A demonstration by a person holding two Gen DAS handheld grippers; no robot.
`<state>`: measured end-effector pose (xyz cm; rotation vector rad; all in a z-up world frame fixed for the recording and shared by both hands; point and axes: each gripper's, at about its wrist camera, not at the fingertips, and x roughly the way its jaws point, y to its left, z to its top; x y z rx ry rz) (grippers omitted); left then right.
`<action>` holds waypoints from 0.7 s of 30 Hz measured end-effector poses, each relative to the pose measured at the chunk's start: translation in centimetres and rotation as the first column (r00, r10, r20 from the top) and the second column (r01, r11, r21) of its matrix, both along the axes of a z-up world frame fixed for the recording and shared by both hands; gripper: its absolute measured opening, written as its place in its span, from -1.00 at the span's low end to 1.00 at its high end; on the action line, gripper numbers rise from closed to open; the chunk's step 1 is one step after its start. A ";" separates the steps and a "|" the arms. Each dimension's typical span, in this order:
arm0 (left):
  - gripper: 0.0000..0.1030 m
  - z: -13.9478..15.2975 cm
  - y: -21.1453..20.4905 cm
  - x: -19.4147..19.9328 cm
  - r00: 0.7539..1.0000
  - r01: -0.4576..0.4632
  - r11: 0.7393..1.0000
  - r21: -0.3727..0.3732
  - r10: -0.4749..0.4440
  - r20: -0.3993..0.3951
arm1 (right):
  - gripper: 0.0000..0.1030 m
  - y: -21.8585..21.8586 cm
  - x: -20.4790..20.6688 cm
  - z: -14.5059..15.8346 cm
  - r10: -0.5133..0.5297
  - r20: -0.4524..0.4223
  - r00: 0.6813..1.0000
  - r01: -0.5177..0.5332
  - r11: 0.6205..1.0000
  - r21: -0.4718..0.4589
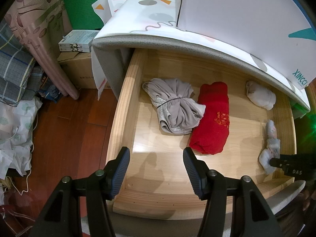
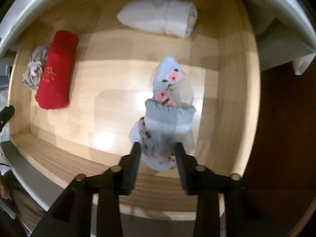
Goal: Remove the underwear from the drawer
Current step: 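Grasp the floral light blue underwear with the right gripper and lift it, then grasp the red cloth with the left gripper while the right holds the floral underwear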
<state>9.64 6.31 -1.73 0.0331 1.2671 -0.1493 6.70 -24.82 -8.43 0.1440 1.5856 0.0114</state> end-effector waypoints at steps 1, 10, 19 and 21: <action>0.11 0.0 0.0 0.0 1.000 0.001 1.000 -0.001 -0.001 0.000 | -0.05 0.1 0.0 0.3 -0.001 0.010 1.000 0.001 1.000 -0.004; 0.11 0.0 -0.1 0.0 1.000 0.005 1.000 0.004 -0.005 -0.002 | 0.14 3.0 4.6 -0.1 0.028 0.014 1.000 -0.027 0.997 -0.078; 0.11 -0.4 -1.2 0.0 0.999 0.047 0.998 0.032 -0.046 -0.023 | -0.23 4.8 2.9 -0.9 0.043 -0.033 0.999 -0.045 0.998 -0.048; 0.11 -0.6 -1.2 0.0 0.998 0.049 0.998 0.031 -0.048 -0.034 | -0.24 5.0 2.7 -0.9 0.049 -0.053 0.997 -0.051 0.998 -0.043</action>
